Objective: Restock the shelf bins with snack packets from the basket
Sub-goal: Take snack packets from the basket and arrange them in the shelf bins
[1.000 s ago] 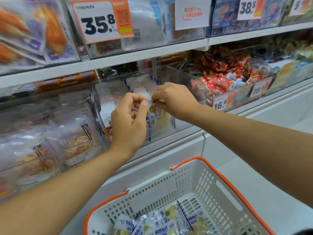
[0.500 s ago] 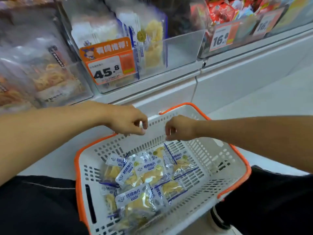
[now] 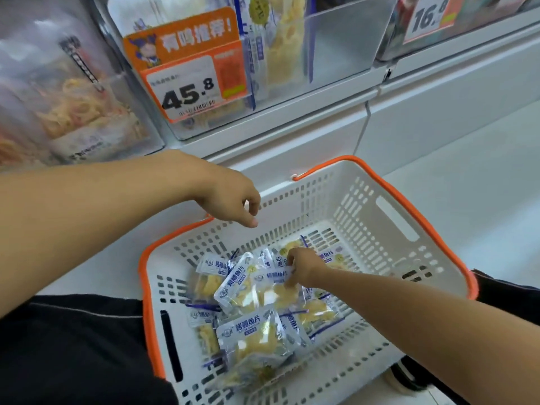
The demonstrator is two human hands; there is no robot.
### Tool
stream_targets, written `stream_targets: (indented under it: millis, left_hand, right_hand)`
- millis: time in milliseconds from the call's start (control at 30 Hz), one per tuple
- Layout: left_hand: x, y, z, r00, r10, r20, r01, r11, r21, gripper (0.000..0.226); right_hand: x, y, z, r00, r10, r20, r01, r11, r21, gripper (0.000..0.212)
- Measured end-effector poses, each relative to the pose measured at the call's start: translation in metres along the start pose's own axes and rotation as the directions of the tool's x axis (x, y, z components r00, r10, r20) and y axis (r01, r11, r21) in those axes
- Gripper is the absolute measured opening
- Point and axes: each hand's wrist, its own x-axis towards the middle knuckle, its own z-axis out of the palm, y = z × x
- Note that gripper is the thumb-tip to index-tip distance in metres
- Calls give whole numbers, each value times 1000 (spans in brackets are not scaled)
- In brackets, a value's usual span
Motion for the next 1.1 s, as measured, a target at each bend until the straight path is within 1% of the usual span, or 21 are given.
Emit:
stream_targets:
  millis: [67,100,133,200,300,333,367,433,467,500,567,633,700,733,767,833,900,933,1000,1033,1100]
  left_hand:
    - [-2,-2,0,1000,-14,19,13,999,35,47]
    - [-3,-3,0,1000,-19,24,18,999,37,48]
    - [-2,-3,0,1000,-22,19,21,999,33,51]
    - [-1,-2,-2,999,-26,-28,26,1000,12,64]
    - [-1,0,-5,990,-23,-142,6,993,-117,92]
    - [-2,1,-7,984,-9,-176,-28,978,-207,92]
    - [-4,2,-11,976,18,-216,-91,938,-333,83]
    - [-11,9,-23,927,59,-371,-284,755,-591,42]
    - [-17,13,-32,880,39,-474,-380,656,-653,25]
    - [-25,19,-42,824,-4,-567,-464,569,-679,14]
    - [-39,31,-60,716,-127,-686,-587,423,-690,6]
    - [-53,39,-74,614,-249,-749,-662,356,-660,5]
    - [-63,40,-82,537,-389,-749,-683,320,-656,9]
    - [-68,40,-83,513,-470,-718,-672,301,-676,15]
    - [-74,38,-84,484,-543,-687,-646,308,-698,21]
    - [-83,31,-82,406,-614,-677,-569,410,-713,26]
    - [-92,24,-79,263,-611,-747,-516,565,-644,25]
    - [-96,20,-77,172,-596,-784,-481,644,-595,23]
    - [-102,15,-77,20,-568,-823,-405,748,-526,15]
    - [-103,14,-77,-23,-562,-827,-392,766,-510,12]
    - [-101,12,-78,-48,-561,-826,-385,774,-503,13]
  right_hand:
    - [0,-1,-14,996,-67,58,71,995,-63,28]
    - [-3,-2,-26,988,-93,126,101,993,-63,21]
    - [-8,-5,-41,970,-121,210,127,992,-16,18]
    - [-21,-17,-84,926,-209,316,193,978,80,25]
    - [-57,-54,-174,891,-344,296,346,937,46,25]
    - [-75,-71,-209,884,-390,259,393,918,43,24]
    - [-95,-88,-242,879,-440,186,440,897,42,22]
    - [-143,-115,-301,851,-525,-30,526,850,32,15]
    - [-166,-124,-324,822,-556,-120,563,826,34,15]
    - [-185,-129,-343,795,-579,-180,597,800,63,20]
    - [-213,-131,-370,771,-601,-212,629,771,102,33]
    - [-230,-138,-384,750,-616,-240,638,770,16,28]
    - [-240,-152,-397,653,-665,-363,676,728,-116,17]
    - [-243,-161,-402,585,-692,-422,684,701,-202,22]
    - [-244,-170,-407,517,-719,-465,674,676,-296,27]
    - [-239,-184,-412,415,-773,-480,616,627,-477,28]
    - [-223,-191,-412,387,-807,-447,561,591,-580,18]
    - [-213,-193,-410,418,-806,-420,529,591,-608,16]
    - [-194,-194,-405,535,-765,-360,469,623,-627,15]
    - [-185,-194,-402,569,-746,-345,450,634,-629,16]
    - [-170,-194,-397,583,-734,-348,441,646,-623,22]
